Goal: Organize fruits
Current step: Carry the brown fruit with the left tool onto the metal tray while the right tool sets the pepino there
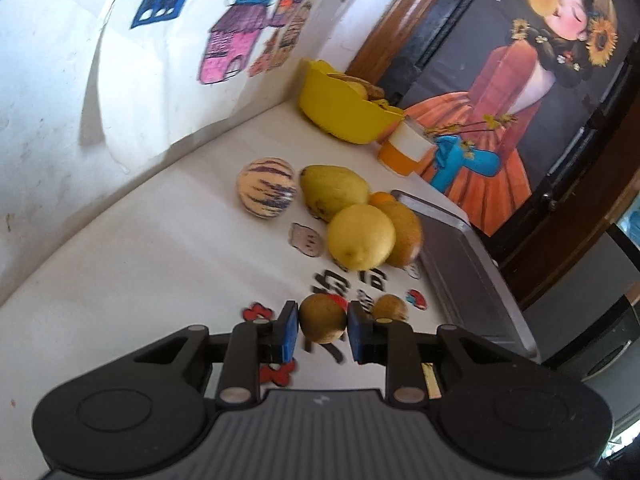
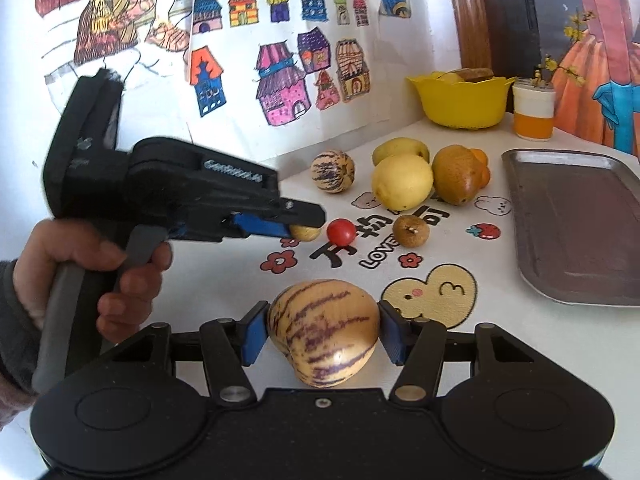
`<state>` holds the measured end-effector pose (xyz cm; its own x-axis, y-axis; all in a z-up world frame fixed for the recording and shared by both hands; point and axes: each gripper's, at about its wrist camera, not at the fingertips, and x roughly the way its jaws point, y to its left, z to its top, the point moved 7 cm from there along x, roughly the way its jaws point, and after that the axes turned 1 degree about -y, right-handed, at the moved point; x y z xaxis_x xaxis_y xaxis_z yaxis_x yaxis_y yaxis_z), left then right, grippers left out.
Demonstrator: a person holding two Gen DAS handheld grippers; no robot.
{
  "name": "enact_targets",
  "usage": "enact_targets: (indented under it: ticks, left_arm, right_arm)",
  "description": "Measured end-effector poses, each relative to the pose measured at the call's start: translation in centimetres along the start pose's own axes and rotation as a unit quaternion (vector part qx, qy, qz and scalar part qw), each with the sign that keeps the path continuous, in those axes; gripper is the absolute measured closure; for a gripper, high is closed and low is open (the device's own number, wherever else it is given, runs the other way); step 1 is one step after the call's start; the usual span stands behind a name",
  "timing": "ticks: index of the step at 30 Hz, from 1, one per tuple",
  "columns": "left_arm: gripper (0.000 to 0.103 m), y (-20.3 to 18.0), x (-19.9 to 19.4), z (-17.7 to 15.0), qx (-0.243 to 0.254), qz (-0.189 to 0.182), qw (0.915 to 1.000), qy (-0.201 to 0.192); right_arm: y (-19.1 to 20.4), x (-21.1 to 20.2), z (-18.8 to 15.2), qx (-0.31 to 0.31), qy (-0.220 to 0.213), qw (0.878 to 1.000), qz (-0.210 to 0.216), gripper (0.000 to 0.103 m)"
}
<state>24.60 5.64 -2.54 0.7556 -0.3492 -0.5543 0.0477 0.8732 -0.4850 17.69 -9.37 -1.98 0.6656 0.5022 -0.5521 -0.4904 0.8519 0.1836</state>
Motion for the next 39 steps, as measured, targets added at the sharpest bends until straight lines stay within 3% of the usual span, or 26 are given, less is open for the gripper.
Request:
enact_targets:
  ticks: [11,20,24,31,39]
  left_arm:
    - [0.075,-5.7,0.7,-1.3,0.032,-0.026,0.999,0.016]
    - [0.075,-10.6,5.5,-0.4,0.04,-0.041,0.9983,0.013]
    - [0.075,-12.8,7.9,1.2,0.046,-0.047,0.9978,0.009]
    - [0.075,-15.8,12.1,2.9,0.078,-0.044,0.9959,-0.008]
    - [0.075,-17.3,17.5,3.0,0.123,-0.008,0.9924,0.0]
  right_arm:
    - [-4.6,-2.7,0.5,0.04,-0.022,0.999,-0.019,0.044]
    - [-12.7,-5.2,3.2,0.083,-0.034,0.994,-0.059,0.044]
    - [-16.8,-5.2,6.3,0.102,-0.036,0.993,-0.056,0.044]
    - [-24.8,-1.3,12.2,0.104,-0.024,0.991,-0.083,0.044]
    - [-30.0,4.9,14.2,0.072,0.007,0.993,-0.098,0.044]
